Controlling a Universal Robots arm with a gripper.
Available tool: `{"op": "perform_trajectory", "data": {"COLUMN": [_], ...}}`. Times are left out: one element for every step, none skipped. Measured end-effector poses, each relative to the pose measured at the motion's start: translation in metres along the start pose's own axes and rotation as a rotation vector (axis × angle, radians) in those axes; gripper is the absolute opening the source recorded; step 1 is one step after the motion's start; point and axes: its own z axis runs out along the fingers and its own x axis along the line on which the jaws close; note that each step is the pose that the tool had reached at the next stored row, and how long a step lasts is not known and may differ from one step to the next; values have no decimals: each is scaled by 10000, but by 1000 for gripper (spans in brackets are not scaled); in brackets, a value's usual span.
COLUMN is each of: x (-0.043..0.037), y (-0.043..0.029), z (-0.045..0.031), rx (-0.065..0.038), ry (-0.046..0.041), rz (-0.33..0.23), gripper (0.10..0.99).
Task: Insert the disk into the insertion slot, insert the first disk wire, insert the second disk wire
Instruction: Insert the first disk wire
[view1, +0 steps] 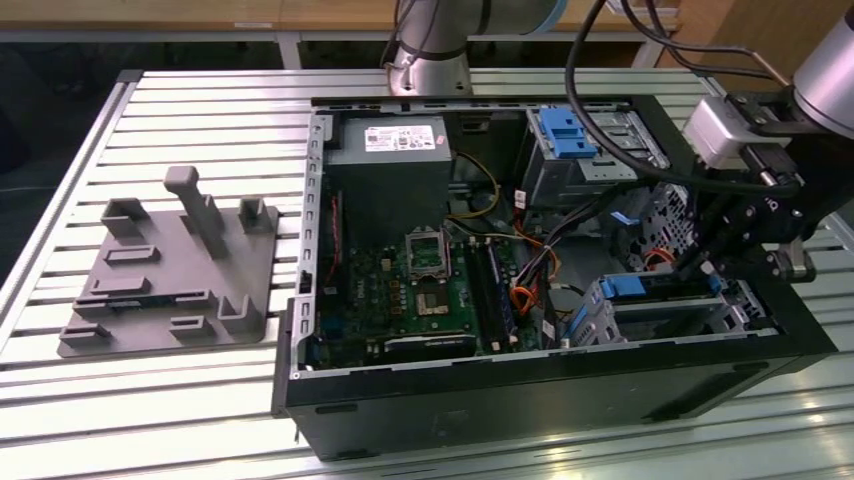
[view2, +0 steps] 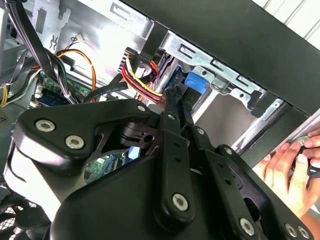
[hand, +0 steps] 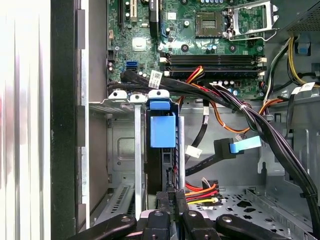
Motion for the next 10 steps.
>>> {"op": "perform_trajectory", "data": {"x": [0,0,1,1,2,3,5,8,11,13], "y": [0,0,-1,-1,-1,-3,-4,-6,-6,-6], "z": [4,8,13,18,23,27,31,35,38,38], "rx": [0,0,0,-1,-1,-1,-1,-1,-2,-2], "ry": [0,0,1,1,0,2,4,4,4,3], "rz": [-9,-18,-30,-40,-50,-60,-71,-87,-105,-128], "gripper": [165,165,165,165,165,165,165,165,165,165]}}
